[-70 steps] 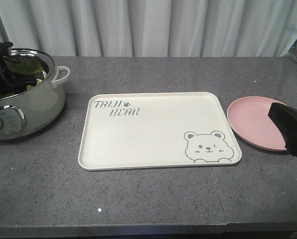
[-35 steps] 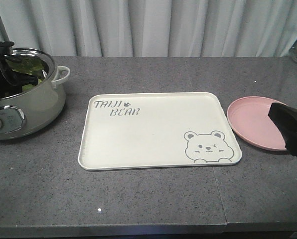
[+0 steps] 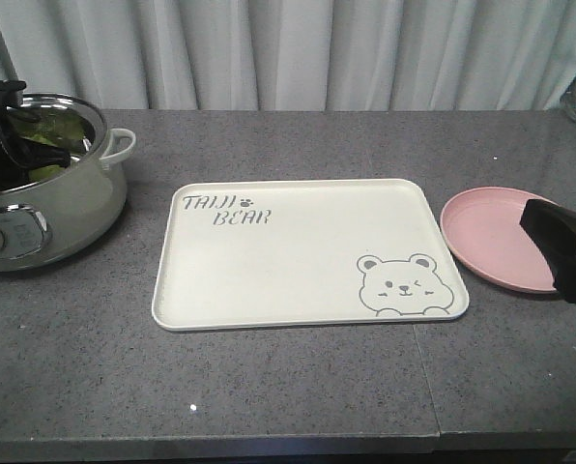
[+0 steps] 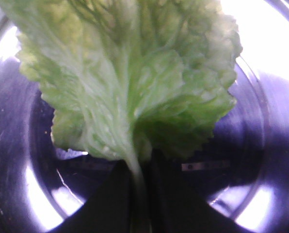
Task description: Transfer vegetables to tray and serve
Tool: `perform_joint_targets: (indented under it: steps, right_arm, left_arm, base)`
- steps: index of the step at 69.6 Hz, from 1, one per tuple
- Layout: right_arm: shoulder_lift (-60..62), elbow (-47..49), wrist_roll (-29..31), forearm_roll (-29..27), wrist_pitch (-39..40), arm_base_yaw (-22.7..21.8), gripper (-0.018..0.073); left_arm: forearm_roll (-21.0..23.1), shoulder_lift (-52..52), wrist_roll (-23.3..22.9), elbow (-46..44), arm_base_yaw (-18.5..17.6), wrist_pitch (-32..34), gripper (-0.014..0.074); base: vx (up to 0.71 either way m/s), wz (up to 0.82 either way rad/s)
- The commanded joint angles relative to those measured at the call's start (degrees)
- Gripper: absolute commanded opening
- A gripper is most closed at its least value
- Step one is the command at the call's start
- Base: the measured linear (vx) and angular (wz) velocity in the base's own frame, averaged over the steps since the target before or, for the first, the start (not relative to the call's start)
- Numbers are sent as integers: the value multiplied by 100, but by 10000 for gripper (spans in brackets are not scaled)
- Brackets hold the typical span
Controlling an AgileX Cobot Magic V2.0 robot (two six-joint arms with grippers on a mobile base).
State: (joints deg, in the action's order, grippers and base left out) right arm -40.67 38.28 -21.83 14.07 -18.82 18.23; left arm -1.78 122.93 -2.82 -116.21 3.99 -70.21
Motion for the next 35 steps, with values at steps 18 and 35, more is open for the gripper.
perform_joint_targets:
  steps: [18, 35]
  right_arm:
    - [-196, 191, 48, 62, 470, -1, 589]
    - [-241, 232, 27, 10, 801, -1, 589]
  left_arm:
    - [104, -1220, 1, -102, -19, 382, -8]
    - [178, -1850, -2, -102, -19, 437, -8]
  base:
    - [0, 0]
    - [0, 0]
